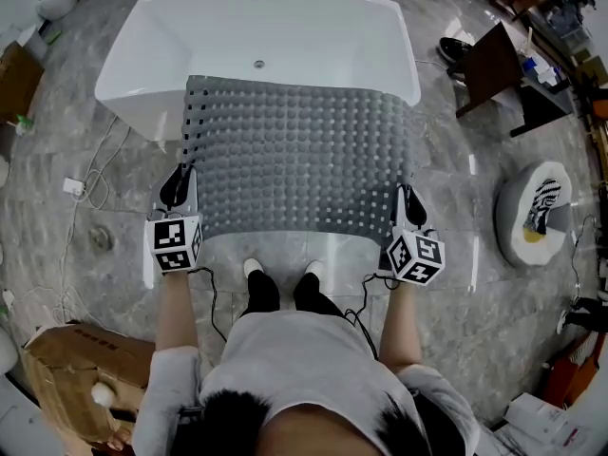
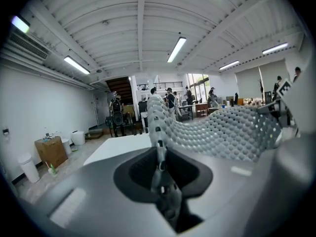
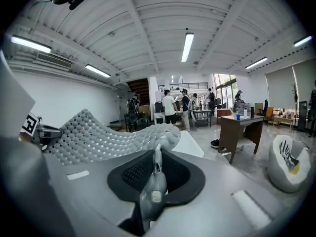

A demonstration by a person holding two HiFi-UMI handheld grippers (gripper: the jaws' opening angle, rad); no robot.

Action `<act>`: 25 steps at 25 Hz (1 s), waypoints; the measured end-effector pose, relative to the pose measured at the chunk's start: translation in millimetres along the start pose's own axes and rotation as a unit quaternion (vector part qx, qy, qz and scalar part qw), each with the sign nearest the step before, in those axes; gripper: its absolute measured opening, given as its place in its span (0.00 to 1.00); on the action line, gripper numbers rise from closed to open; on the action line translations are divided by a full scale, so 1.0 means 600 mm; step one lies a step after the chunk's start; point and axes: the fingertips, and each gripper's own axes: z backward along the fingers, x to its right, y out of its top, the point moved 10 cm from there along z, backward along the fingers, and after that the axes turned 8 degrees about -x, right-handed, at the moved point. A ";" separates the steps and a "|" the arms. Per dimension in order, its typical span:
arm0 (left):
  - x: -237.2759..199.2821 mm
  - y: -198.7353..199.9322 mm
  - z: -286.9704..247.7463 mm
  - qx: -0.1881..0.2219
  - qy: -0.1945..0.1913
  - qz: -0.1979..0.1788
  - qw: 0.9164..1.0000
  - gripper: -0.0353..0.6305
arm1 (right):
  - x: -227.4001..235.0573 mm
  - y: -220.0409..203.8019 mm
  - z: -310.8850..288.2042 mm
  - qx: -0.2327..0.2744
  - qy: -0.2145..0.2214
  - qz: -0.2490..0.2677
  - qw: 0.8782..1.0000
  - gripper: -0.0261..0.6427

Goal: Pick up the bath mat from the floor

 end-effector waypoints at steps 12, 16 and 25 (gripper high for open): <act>-0.010 0.070 0.049 0.065 0.015 -0.002 0.998 0.15 | -0.003 0.081 0.045 0.060 -0.002 0.035 0.998 0.12; -0.011 0.092 0.056 0.087 0.021 -0.002 0.996 0.15 | 0.000 0.106 0.051 0.078 -0.003 0.041 0.996 0.12; -0.028 0.127 0.071 0.129 0.032 -0.002 0.991 0.15 | -0.012 0.150 0.061 0.115 0.000 0.055 0.992 0.12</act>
